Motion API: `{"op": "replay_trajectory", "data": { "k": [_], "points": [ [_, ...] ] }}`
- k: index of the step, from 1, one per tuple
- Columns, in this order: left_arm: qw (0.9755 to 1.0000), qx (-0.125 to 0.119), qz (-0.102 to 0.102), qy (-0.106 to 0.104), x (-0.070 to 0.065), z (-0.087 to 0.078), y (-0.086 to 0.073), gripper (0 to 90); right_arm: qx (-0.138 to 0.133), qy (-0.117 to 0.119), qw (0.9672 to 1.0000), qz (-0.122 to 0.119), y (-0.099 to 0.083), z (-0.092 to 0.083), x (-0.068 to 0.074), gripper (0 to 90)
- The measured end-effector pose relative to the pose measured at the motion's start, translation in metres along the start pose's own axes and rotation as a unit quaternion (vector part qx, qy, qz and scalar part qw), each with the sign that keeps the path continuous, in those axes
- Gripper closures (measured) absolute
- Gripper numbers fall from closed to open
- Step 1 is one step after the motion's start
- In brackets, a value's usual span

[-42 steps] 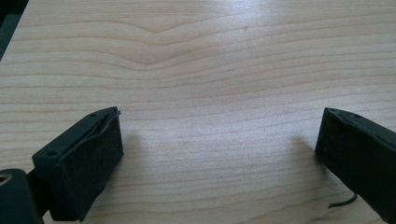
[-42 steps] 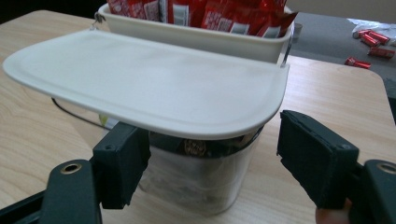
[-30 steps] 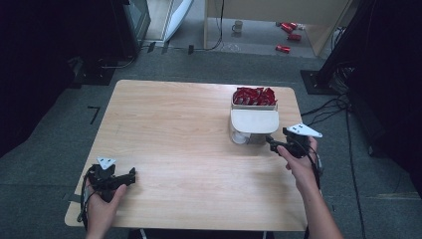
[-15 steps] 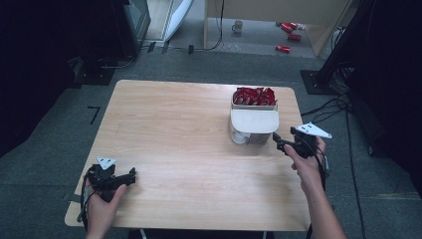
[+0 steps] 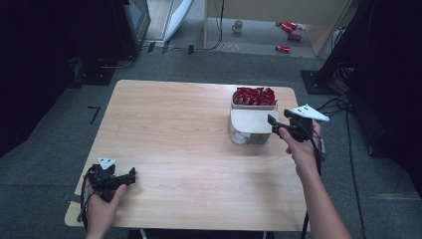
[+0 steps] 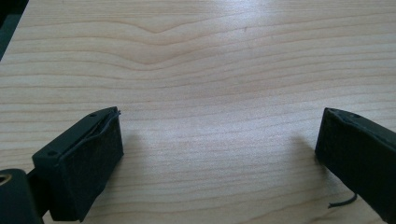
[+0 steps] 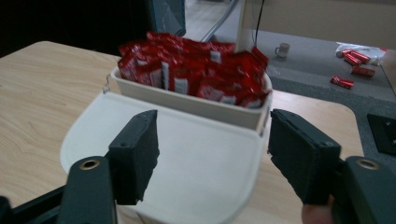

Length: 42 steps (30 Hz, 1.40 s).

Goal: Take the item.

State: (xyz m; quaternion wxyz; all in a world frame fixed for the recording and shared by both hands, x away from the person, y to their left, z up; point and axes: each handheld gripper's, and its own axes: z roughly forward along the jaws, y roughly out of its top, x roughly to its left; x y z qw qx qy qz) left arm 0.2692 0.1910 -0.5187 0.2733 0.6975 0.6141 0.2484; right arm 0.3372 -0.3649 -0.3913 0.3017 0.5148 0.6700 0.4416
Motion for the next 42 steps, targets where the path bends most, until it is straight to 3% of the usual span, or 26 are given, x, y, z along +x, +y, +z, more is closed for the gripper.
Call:
{"op": "replay_trajectory", "data": {
  "k": [8, 15, 16, 29, 35, 40, 42],
  "points": [
    [1.0000, 0.000, 0.000, 0.000, 0.000, 0.000, 0.000, 1.1, -0.003, 0.022, 0.9997, -0.003, 0.018, 0.027, 0.021, 50.8],
    [1.0000, 0.000, 0.000, 0.000, 0.000, 0.000, 0.000, 1.1, 0.007, 0.031, 0.9993, 0.020, 0.022, 0.049, 0.034, 60.2],
    [1.0000, 0.000, 0.000, 0.000, 0.000, 0.000, 0.000, 1.1, 0.003, 0.028, 0.9991, 0.032, 0.022, 0.055, 0.037, 62.3],
    [1.0000, 0.000, 0.000, 0.000, 0.000, 0.000, 0.000, 1.1, 0.001, 0.027, 0.9955, 0.090, 0.026, 0.083, 0.053, 65.0],
    [1.0000, 0.000, 0.000, 0.000, 0.000, 0.000, 0.000, 1.1, 0.031, -0.027, 0.9940, 0.101, 0.025, 0.097, 0.060, 71.8],
    [1.0000, 0.000, 0.000, 0.000, 0.000, 0.000, 0.000, 1.1, 0.031, -0.036, 0.9943, 0.095, 0.025, 0.098, 0.061, 81.2],
    [1.0000, 0.000, 0.000, 0.000, 0.000, 0.000, 0.000, 1.1, 0.031, -0.035, 0.9937, 0.102, 0.026, 0.097, 0.059, 89.8]
  ]
}}
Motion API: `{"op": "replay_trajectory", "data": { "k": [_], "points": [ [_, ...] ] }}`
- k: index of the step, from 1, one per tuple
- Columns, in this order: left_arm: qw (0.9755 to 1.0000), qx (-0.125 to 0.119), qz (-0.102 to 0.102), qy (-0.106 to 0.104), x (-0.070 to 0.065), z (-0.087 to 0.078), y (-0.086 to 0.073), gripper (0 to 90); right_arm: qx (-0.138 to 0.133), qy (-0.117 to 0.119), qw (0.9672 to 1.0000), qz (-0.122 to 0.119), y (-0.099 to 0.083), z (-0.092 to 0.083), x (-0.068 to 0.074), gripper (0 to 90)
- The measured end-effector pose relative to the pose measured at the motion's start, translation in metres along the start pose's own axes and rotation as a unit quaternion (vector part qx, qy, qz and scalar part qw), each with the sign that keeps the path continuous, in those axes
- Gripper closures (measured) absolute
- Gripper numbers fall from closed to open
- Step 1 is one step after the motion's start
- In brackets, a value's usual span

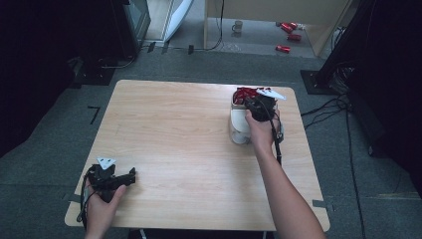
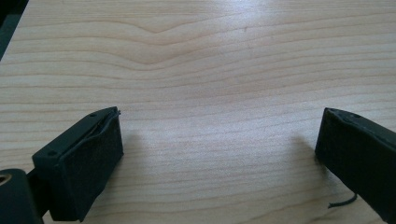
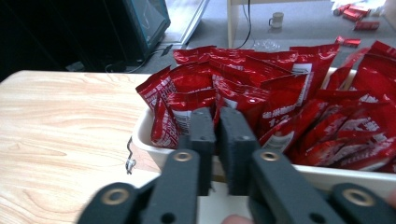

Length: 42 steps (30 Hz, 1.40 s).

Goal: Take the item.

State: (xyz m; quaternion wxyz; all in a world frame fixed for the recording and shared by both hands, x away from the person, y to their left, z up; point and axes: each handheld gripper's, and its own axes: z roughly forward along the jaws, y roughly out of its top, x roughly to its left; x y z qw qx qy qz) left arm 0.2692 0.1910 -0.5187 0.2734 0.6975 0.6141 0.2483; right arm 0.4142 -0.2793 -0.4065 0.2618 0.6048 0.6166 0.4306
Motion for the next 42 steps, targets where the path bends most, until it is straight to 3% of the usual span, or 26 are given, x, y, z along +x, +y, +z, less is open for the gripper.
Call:
{"op": "replay_trajectory", "data": {
  "k": [3, 10, 17, 24, 32, 42],
  "points": [
    [1.0000, 0.000, 0.000, 0.000, 0.000, 0.000, 0.000, 1.1, 0.002, 0.006, 1.0000, 0.007, 0.000, -0.001, -0.002, 90.0],
    [1.0000, 0.000, 0.000, 0.000, 0.000, 0.000, 0.000, 1.1, -0.023, 0.007, 0.9993, -0.030, 0.007, -0.012, 0.003, 90.0],
    [1.0000, 0.000, 0.000, 0.000, 0.000, 0.000, 0.000, 1.1, -0.041, 0.011, 0.9985, -0.033, 0.018, -0.023, 0.009, 90.0],
    [1.0000, 0.000, 0.000, 0.000, 0.000, 0.000, 0.000, 1.1, -0.075, 0.017, 0.9952, -0.061, 0.041, -0.047, 0.024, 90.0],
    [1.0000, -0.001, 0.000, 0.000, 0.000, 0.000, 0.000, 1.1, -0.097, 0.031, 0.9922, -0.071, 0.058, -0.066, 0.034, 90.0],
    [1.0000, 0.000, -0.001, 0.000, 0.000, 0.000, 0.000, 1.1, -0.125, 0.056, 0.9870, -0.083, 0.076, -0.087, 0.058, 90.0]
  ]
}}
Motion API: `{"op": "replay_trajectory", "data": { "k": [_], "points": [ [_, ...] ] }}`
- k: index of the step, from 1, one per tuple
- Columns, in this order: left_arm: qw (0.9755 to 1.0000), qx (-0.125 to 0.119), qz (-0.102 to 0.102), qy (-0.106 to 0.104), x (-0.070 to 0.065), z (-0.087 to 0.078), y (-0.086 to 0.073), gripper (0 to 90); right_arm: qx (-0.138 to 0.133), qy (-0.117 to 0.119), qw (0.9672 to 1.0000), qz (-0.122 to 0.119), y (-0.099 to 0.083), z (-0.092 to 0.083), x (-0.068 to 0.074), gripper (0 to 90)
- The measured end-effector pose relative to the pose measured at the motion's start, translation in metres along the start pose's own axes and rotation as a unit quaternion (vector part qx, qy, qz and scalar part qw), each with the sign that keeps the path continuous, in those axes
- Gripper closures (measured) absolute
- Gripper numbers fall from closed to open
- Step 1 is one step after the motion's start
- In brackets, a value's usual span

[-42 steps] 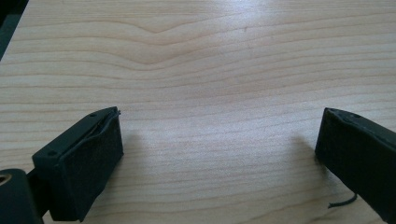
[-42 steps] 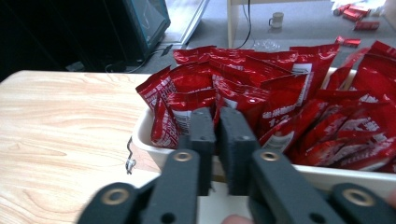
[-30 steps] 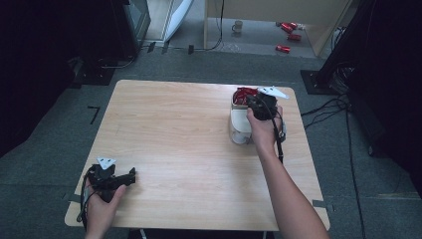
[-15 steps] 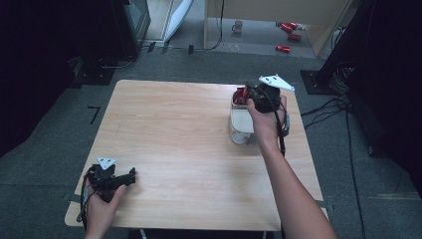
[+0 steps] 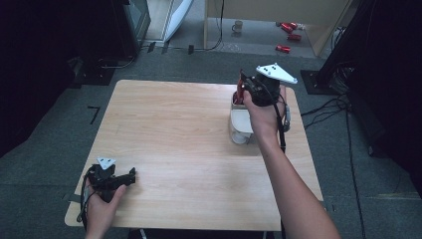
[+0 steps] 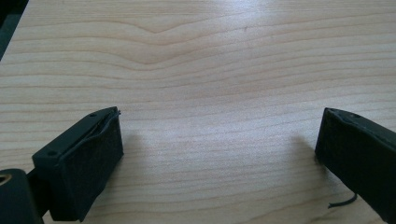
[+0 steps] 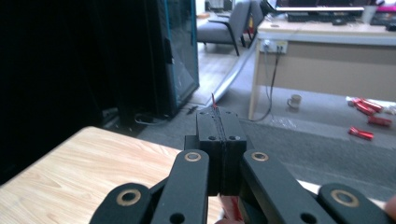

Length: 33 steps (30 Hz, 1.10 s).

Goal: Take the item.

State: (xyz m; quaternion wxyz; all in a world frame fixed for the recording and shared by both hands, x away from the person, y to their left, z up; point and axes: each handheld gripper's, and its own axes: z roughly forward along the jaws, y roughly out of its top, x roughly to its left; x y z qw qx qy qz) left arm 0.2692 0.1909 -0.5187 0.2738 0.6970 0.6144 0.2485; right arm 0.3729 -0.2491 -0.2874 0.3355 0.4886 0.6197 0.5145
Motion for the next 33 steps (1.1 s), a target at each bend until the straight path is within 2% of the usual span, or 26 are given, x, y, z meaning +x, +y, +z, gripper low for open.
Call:
{"op": "replay_trajectory", "data": {
  "k": [4, 6, 10, 12, 18, 24, 28, 33],
  "points": [
    [1.0000, 0.000, 0.000, 0.000, 0.000, 0.000, 0.000, 1.1, -0.008, 0.023, 0.9997, -0.001, 0.008, -0.002, 0.016, 90.0],
    [1.0000, 0.000, 0.000, 0.000, 0.000, 0.000, 0.000, 1.1, -0.008, 0.028, 0.9996, 0.000, 0.008, -0.001, 0.019, 90.0],
    [1.0000, 0.000, 0.000, 0.000, 0.000, 0.000, 0.000, 1.1, 0.002, 0.038, 0.9992, -0.007, 0.000, 0.009, 0.030, 90.0],
    [1.0000, 0.000, 0.000, 0.000, 0.000, 0.000, 0.000, 1.1, 0.007, 0.040, 0.9992, -0.007, -0.004, 0.013, 0.031, 90.0],
    [1.0000, 0.000, 0.001, 0.000, 0.000, 0.000, 0.000, 1.1, 0.036, 0.057, 0.9977, -0.002, -0.041, 0.042, 0.035, 90.0],
    [1.0000, 0.000, 0.006, -0.005, -0.001, 0.000, 0.000, 1.1, 0.052, 0.073, 0.9960, -0.003, -0.070, 0.063, 0.039, 90.0],
    [1.0000, 0.001, 0.006, -0.005, -0.001, 0.000, 0.000, 1.1, 0.057, 0.080, 0.9950, -0.015, -0.085, 0.067, 0.043, 90.0],
    [1.0000, 0.001, 0.006, -0.005, -0.001, 0.000, 0.000, 1.1, 0.065, 0.086, 0.9935, -0.038, -0.102, 0.061, 0.046, 90.0]
  ]
}}
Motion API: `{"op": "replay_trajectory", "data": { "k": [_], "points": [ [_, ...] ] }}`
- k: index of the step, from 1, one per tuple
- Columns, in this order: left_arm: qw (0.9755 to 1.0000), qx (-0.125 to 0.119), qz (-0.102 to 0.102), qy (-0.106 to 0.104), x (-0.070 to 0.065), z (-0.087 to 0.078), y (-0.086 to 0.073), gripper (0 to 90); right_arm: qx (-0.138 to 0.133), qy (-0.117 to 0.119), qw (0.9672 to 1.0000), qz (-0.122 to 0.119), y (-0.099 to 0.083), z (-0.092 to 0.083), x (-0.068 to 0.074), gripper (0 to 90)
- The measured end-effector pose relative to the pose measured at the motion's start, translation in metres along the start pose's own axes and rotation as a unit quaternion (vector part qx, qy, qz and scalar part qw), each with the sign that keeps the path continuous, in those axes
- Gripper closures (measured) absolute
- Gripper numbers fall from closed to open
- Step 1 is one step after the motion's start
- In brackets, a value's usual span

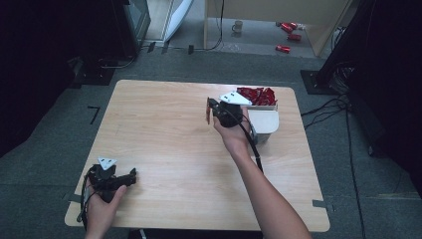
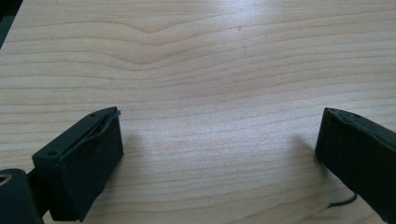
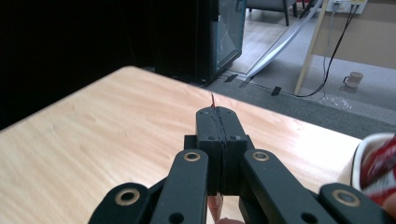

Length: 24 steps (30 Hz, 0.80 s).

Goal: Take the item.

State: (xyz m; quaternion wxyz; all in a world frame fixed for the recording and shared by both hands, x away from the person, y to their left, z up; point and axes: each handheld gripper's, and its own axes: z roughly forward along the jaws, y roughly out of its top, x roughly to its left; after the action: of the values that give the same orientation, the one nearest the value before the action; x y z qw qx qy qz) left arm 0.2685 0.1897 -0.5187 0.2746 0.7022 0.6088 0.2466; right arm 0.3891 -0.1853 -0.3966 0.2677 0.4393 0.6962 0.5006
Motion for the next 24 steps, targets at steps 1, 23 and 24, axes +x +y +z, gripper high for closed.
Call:
{"op": "replay_trajectory", "data": {
  "k": [1, 23, 24],
  "points": [
    [1.0000, 0.000, 0.000, 0.000, 0.000, 0.000, 0.000, 1.1, 0.002, 0.003, 1.0000, -0.005, -0.003, -0.001, 0.001, 90.0],
    [1.0000, 0.000, 0.000, -0.001, -0.001, 0.000, 0.000, 1.1, 0.001, 0.073, 0.9951, -0.066, -0.070, -0.059, 0.025, 89.6],
    [1.0000, 0.000, 0.001, -0.001, -0.001, 0.000, 0.000, 1.1, 0.004, 0.078, 0.9947, -0.067, -0.073, -0.062, 0.027, 89.2]
  ]
}}
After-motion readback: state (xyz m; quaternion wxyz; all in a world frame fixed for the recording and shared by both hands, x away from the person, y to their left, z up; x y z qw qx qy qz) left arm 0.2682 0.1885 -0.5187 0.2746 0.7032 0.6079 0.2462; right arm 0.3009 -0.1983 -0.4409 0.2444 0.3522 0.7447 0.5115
